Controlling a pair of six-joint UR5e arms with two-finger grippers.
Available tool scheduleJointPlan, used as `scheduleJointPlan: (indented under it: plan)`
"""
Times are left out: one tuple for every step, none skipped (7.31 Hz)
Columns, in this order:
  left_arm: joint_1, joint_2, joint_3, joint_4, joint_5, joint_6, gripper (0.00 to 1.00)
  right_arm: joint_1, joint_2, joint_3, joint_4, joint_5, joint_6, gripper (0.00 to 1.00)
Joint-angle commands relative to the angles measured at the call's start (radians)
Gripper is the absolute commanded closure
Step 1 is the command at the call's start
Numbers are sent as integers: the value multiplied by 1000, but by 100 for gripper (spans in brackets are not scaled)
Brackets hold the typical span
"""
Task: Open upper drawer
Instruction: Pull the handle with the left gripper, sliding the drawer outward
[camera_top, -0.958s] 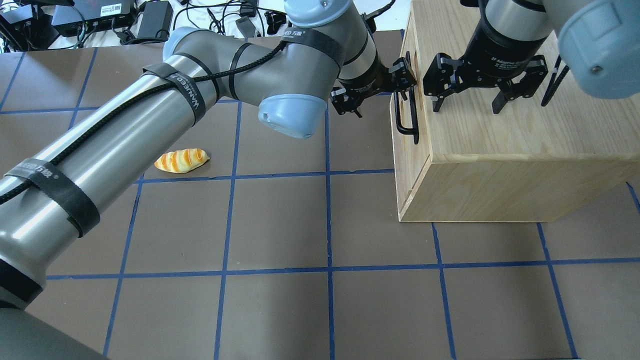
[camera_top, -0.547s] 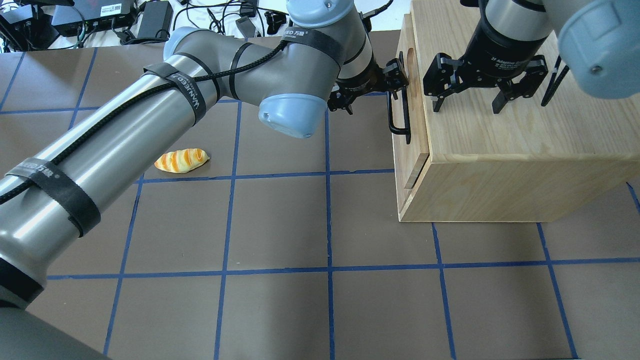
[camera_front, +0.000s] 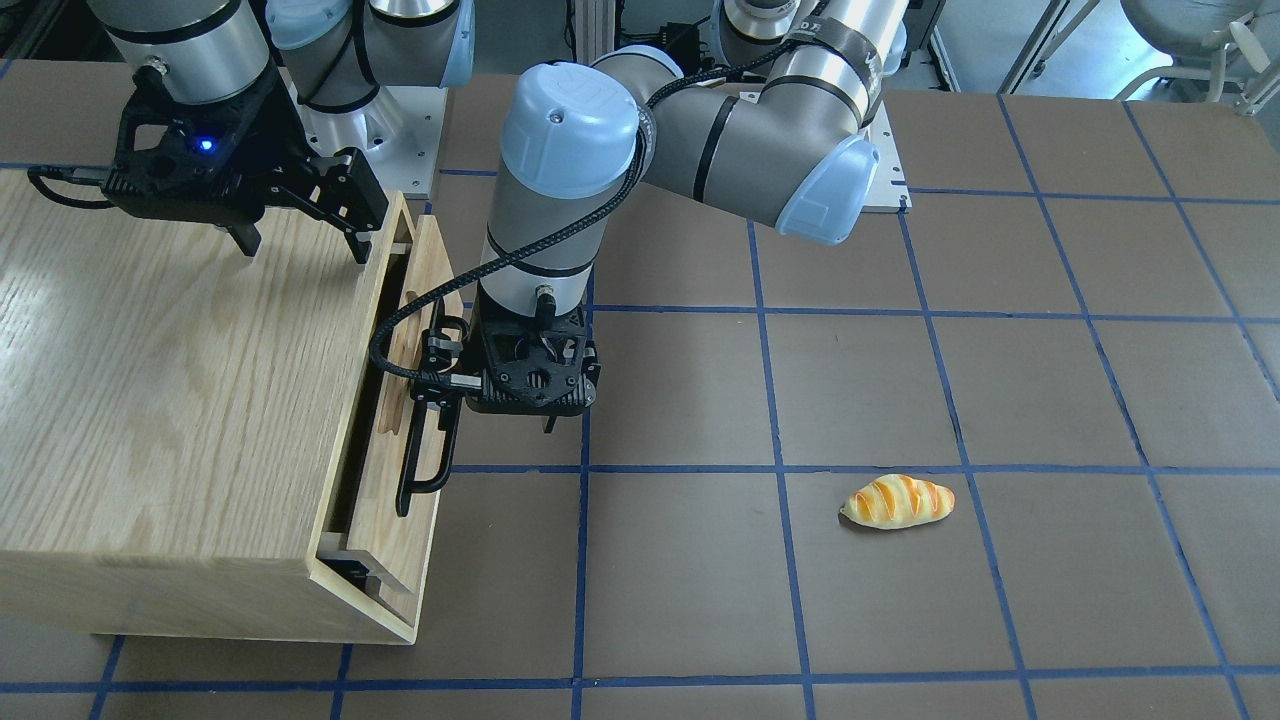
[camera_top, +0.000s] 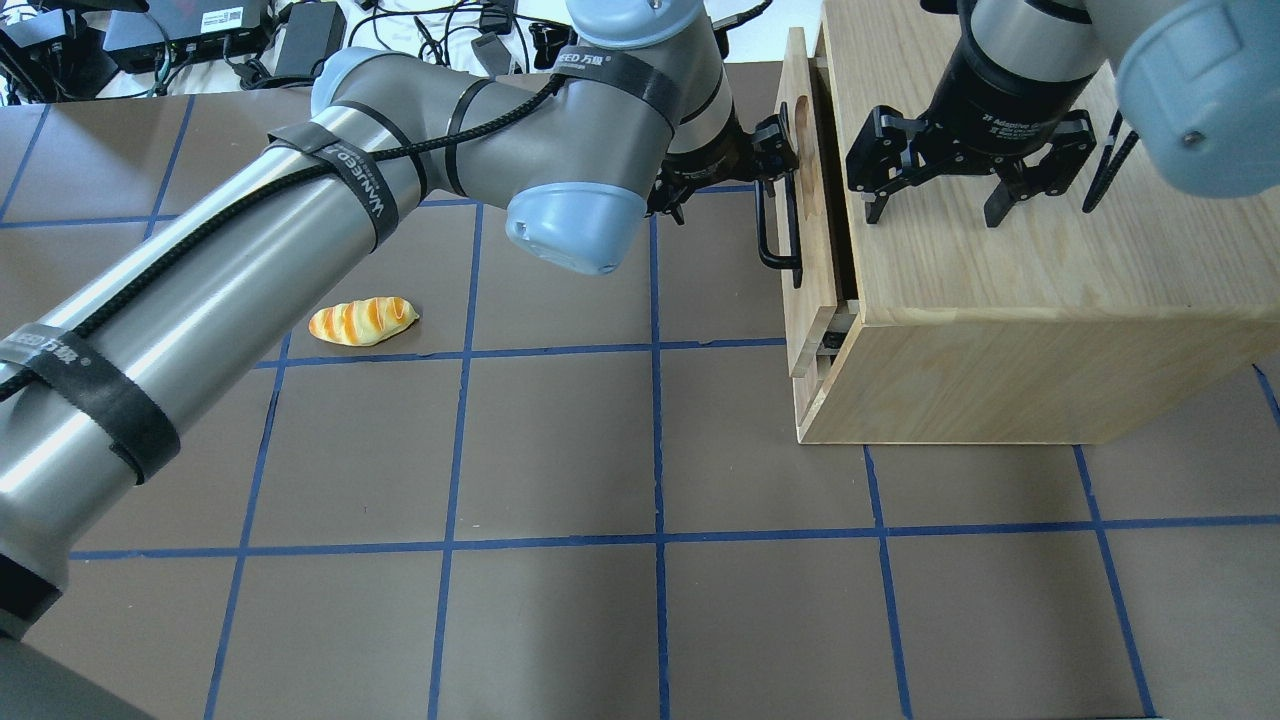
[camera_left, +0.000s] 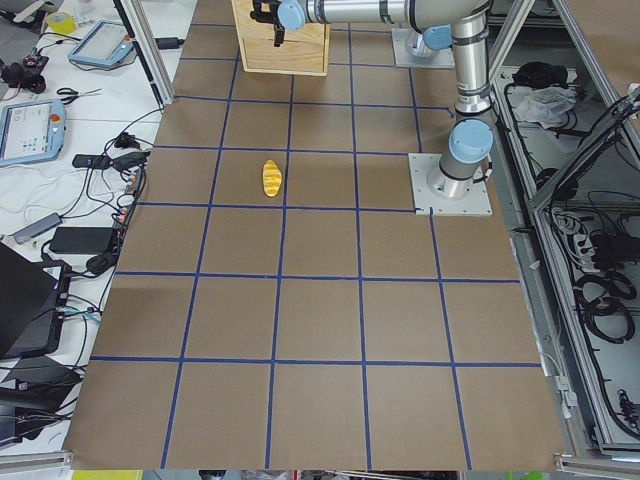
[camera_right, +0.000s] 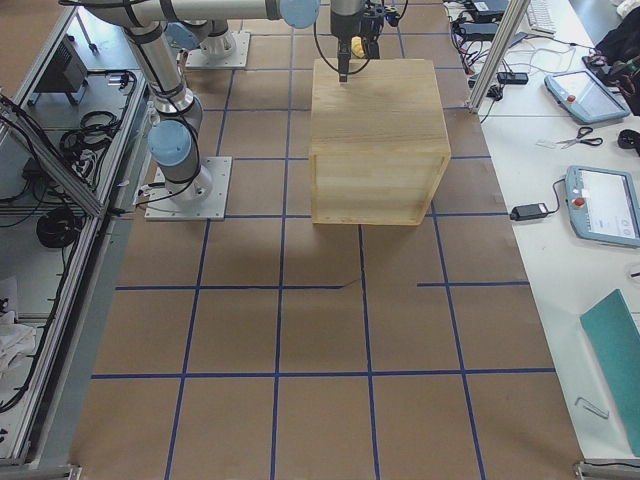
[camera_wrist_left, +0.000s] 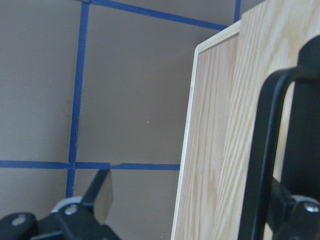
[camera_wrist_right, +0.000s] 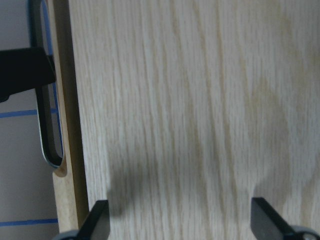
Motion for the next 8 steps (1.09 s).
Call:
scheduleJointPlan:
  plan:
    - [3, 3, -2, -20, 31, 0, 0, 0, 0, 0, 0, 0, 0, 0]
    - [14, 8, -2, -63, 34, 0, 0, 0, 0, 0, 0, 0, 0, 0]
    - [20, 14, -4, -70, 34, 0, 0, 0, 0, 0, 0, 0, 0, 0]
    - [22, 19, -2, -77, 34, 0, 0, 0, 0, 0, 0, 0, 0, 0]
    - [43, 31, -2, -105, 36, 2, 0, 0, 0, 0, 0, 0, 0, 0]
    - [54, 42, -4, -122, 36, 5, 0, 0, 0, 0, 0, 1, 0, 0]
    - [57, 46, -5, -131, 36, 18, 0, 0, 0, 0, 0, 0, 0, 0]
    - [59, 48, -5, -133, 39, 18, 0, 0, 0, 0, 0, 1, 0, 0]
